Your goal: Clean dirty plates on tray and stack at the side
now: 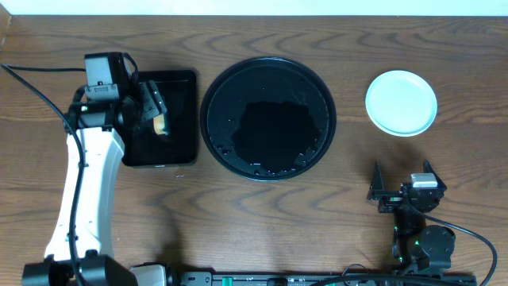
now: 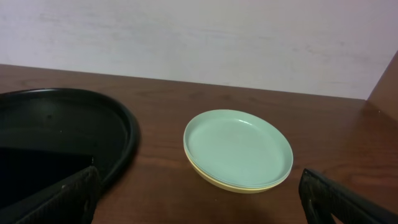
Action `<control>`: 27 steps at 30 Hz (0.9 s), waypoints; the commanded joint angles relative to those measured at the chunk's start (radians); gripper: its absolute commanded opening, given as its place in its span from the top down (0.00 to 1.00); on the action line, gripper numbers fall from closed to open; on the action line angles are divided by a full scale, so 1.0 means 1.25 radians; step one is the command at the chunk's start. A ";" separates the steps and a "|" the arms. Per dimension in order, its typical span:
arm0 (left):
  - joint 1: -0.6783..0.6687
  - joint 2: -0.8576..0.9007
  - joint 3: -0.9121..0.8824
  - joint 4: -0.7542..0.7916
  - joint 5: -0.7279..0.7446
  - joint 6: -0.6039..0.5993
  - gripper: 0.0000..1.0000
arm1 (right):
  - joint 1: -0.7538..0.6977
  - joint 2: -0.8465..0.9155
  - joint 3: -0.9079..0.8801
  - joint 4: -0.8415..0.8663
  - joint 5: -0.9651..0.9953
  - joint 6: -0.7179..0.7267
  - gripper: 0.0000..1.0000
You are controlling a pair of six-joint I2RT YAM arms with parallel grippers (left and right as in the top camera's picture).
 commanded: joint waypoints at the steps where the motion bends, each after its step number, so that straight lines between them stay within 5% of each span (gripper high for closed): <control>1: -0.002 -0.089 -0.017 -0.005 -0.007 -0.007 0.17 | 0.008 -0.006 -0.002 -0.003 0.002 0.013 0.01; 9: -0.002 -0.407 -0.127 -0.004 -0.007 -0.007 0.17 | 0.008 -0.006 -0.002 -0.003 0.002 0.013 0.01; 20: -0.002 -0.907 -0.482 0.004 -0.013 0.022 0.17 | 0.008 -0.006 -0.002 -0.003 0.002 0.013 0.01; 27: -0.002 -1.068 -0.710 0.237 -0.006 -0.074 0.17 | 0.008 -0.006 -0.002 -0.003 0.002 0.013 0.01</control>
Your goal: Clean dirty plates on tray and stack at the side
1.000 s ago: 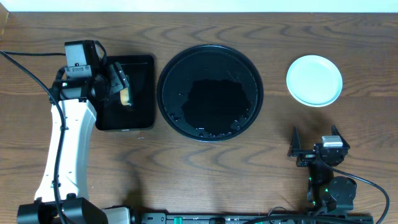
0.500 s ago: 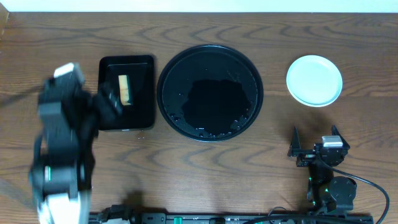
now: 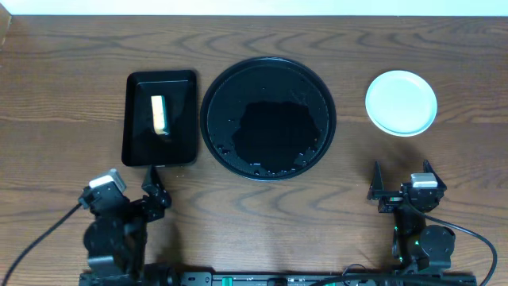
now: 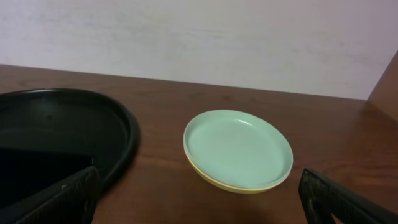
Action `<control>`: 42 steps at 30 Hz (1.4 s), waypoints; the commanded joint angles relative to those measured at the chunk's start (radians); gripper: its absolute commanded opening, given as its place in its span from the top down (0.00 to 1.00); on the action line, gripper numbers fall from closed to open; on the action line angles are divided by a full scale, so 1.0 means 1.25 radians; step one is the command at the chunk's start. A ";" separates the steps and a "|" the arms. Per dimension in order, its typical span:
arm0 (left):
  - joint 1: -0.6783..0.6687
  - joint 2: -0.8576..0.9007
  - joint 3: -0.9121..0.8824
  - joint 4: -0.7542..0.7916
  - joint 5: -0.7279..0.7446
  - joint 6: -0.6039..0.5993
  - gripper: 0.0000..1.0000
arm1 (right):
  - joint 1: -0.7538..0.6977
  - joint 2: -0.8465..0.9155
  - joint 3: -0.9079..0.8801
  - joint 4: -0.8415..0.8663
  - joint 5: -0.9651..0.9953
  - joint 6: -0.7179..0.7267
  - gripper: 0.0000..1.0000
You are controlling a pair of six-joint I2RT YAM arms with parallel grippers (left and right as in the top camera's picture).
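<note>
A pale green plate sits on top of a yellow one as a stack (image 3: 401,102) (image 4: 238,149) on the wood at the right. The round black tray (image 3: 214,119) (image 4: 118,134) in the middle carries no plates, only wet spots. A yellow sponge (image 3: 160,115) lies in the rectangular black tray (image 3: 182,87) on the left. My left gripper (image 3: 127,195) is drawn back to the front left edge, one finger standing off from the wrist, holding nothing. My right gripper (image 3: 403,179) (image 4: 202,211) rests open at the front right, short of the stack, with its fingers (image 4: 65,199) spread wide.
The table's front edge runs close behind both arm bases. A white wall (image 4: 199,37) rises beyond the far edge. Bare wood separates the round tray from the plate stack.
My left arm was stretched over the rectangular tray with its gripper at the sponge. It is now back at the front left edge, and the sponge lies alone in that tray. The right arm has not moved.
</note>
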 commanded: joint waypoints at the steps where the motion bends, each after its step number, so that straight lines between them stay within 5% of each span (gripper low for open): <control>1: -0.001 -0.062 -0.087 0.136 -0.003 -0.079 0.17 | 0.008 -0.005 -0.002 -0.003 0.002 0.013 0.01; 7: -0.011 -0.135 -0.237 0.529 -0.002 -0.160 0.17 | 0.008 -0.005 -0.002 -0.003 0.002 0.013 0.01; 11: -0.030 -0.135 -0.298 0.643 -0.002 -0.158 0.17 | 0.008 -0.005 -0.002 -0.003 0.002 0.013 0.01; 15: -0.045 -0.135 -0.344 0.631 -0.005 -0.158 0.17 | 0.008 -0.005 -0.002 -0.003 0.002 0.013 0.01; 25: -0.048 -0.135 -0.345 0.337 -0.008 -0.007 0.17 | 0.008 -0.005 -0.002 -0.003 0.002 0.013 0.01; 42: -0.048 -0.130 -0.345 0.329 -0.010 0.046 0.17 | 0.008 -0.005 -0.002 -0.003 0.002 0.013 0.01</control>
